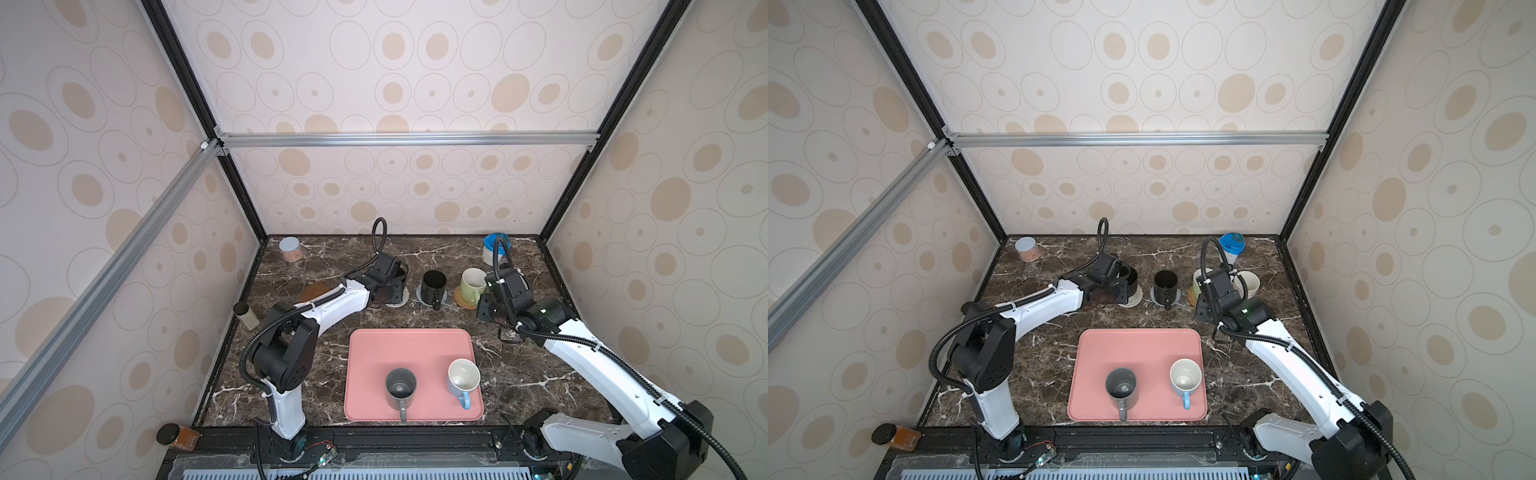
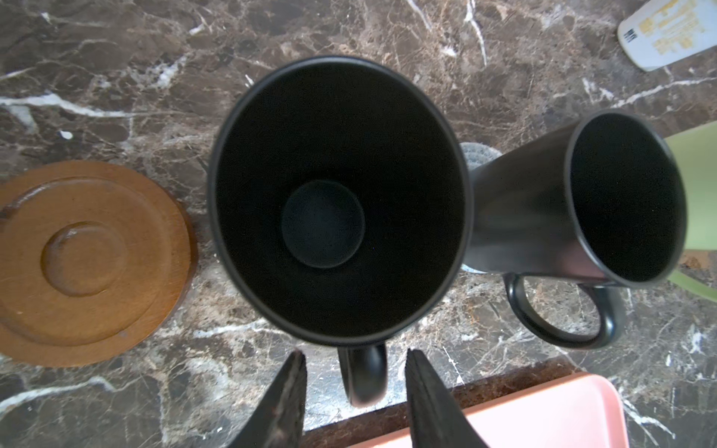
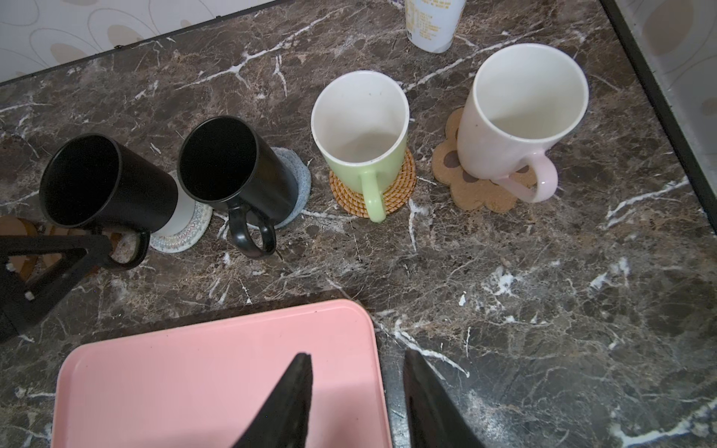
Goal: Place cups on coasters
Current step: Place the cup on the coaster.
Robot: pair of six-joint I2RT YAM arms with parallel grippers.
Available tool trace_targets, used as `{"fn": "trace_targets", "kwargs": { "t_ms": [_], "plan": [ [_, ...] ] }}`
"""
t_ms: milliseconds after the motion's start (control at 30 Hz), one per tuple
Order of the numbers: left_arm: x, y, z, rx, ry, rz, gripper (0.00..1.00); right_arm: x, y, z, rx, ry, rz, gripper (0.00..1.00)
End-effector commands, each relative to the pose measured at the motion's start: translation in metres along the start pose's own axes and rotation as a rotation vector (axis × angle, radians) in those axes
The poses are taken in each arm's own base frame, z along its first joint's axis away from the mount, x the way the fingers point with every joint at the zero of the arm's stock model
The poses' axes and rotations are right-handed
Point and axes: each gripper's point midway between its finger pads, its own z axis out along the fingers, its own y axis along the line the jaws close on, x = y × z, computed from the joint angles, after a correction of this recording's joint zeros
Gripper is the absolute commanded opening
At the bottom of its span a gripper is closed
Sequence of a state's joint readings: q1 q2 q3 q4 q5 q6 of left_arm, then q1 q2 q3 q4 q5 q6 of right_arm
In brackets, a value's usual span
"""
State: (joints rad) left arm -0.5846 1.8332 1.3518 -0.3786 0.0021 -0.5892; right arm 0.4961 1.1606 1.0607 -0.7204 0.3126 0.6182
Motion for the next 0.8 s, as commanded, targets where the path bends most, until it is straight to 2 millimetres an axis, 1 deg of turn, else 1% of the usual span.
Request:
{"fn": "trace_targets", "kwargs": {
  "t_ms": [0, 267, 533, 633, 767],
  "plan": [
    [-0.001, 0.005, -0.005, -0.035, -0.002, 0.031, 0.43, 0.003, -0.007, -0.001, 0.019, 0.003, 0.016, 0.43],
    [-0.006, 0.006, -0.009, -0.049, -0.013, 0.04, 0.43, 0.003, -0.007, 0.0, 0.02, 0.004, 0.016, 0.43],
    [-0.005, 0.008, -0.011, -0.059, -0.01, 0.044, 0.44, 0.005, -0.007, 0.001, 0.021, 0.006, 0.015, 0.42],
    [-0.008, 0.003, -0.014, -0.032, -0.021, 0.038, 0.45, 0.004, -0.008, 0.001, 0.021, 0.005, 0.017, 0.42],
    [-0.018, -0.007, -0.025, 0.017, -0.053, 0.021, 0.47, 0.004, -0.007, 0.001, 0.02, 0.006, 0.015, 0.42]
  ]
}}
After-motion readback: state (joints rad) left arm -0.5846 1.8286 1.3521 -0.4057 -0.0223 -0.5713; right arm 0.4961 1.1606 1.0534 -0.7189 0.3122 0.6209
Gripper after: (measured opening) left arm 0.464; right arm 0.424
